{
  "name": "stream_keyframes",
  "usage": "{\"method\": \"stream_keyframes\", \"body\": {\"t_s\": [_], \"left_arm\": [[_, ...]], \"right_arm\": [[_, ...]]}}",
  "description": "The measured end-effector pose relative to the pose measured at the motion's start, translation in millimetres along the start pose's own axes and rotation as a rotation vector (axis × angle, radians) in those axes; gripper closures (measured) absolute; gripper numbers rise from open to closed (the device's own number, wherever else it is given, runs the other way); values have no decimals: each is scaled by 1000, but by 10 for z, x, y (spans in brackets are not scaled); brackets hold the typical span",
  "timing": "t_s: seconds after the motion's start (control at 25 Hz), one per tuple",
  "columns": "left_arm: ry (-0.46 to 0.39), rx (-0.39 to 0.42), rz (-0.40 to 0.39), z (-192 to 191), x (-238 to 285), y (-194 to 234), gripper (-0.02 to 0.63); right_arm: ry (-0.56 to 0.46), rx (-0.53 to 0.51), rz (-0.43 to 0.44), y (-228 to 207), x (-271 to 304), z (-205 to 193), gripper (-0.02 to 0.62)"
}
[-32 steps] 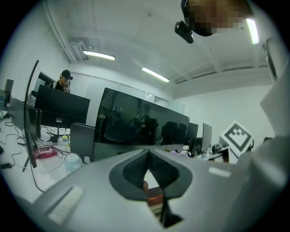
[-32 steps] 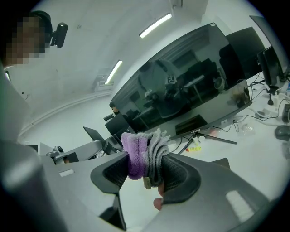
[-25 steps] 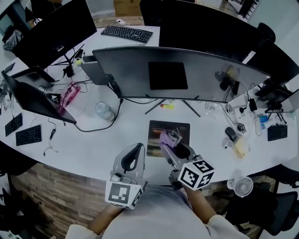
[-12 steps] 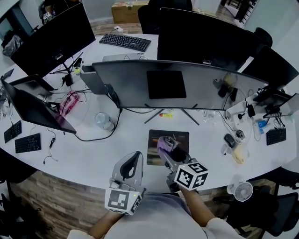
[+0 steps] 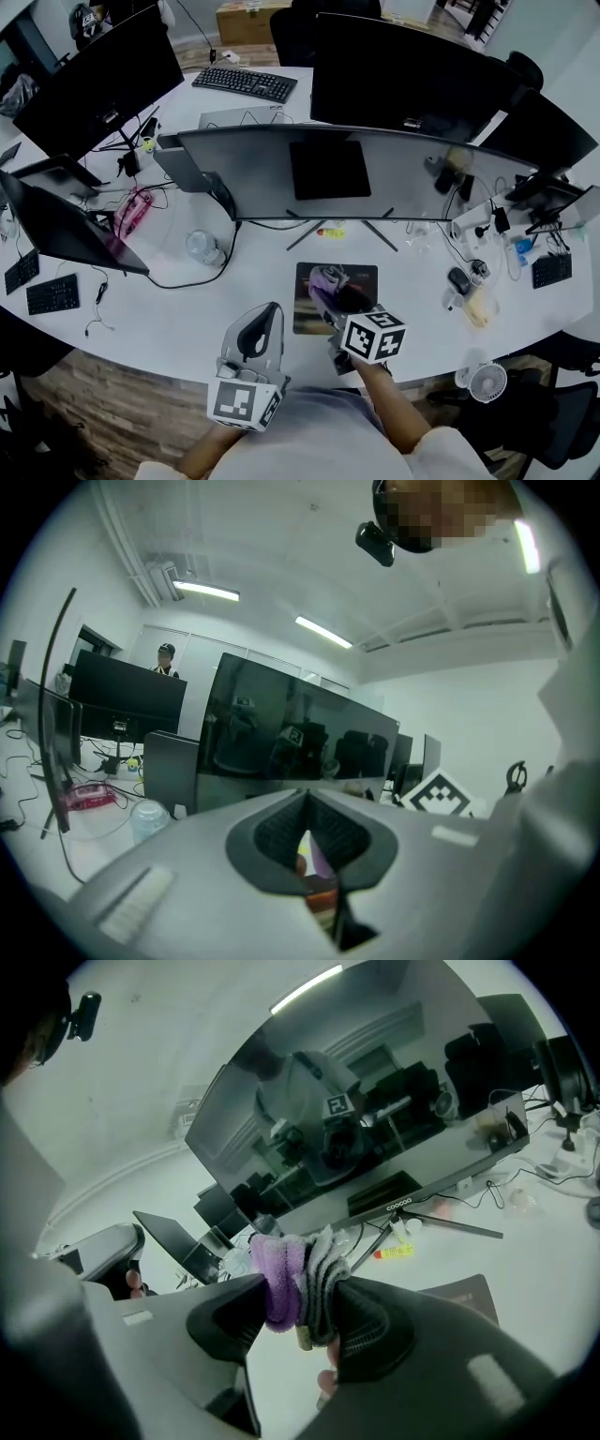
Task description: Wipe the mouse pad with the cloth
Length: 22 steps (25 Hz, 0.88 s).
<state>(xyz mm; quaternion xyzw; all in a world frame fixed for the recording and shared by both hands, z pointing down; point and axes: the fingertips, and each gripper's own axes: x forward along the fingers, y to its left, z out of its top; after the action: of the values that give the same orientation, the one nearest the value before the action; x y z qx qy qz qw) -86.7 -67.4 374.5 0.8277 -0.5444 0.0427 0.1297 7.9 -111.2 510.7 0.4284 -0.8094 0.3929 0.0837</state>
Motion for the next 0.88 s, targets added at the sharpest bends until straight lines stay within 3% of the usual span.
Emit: {"method": "stream_keyframes", "body": {"t_s": [0.88], "left_arm": [[21,-23,35,-69,51,198,606]], "right_arm": [[221,177,-53,-589,912,-579,394]]}}
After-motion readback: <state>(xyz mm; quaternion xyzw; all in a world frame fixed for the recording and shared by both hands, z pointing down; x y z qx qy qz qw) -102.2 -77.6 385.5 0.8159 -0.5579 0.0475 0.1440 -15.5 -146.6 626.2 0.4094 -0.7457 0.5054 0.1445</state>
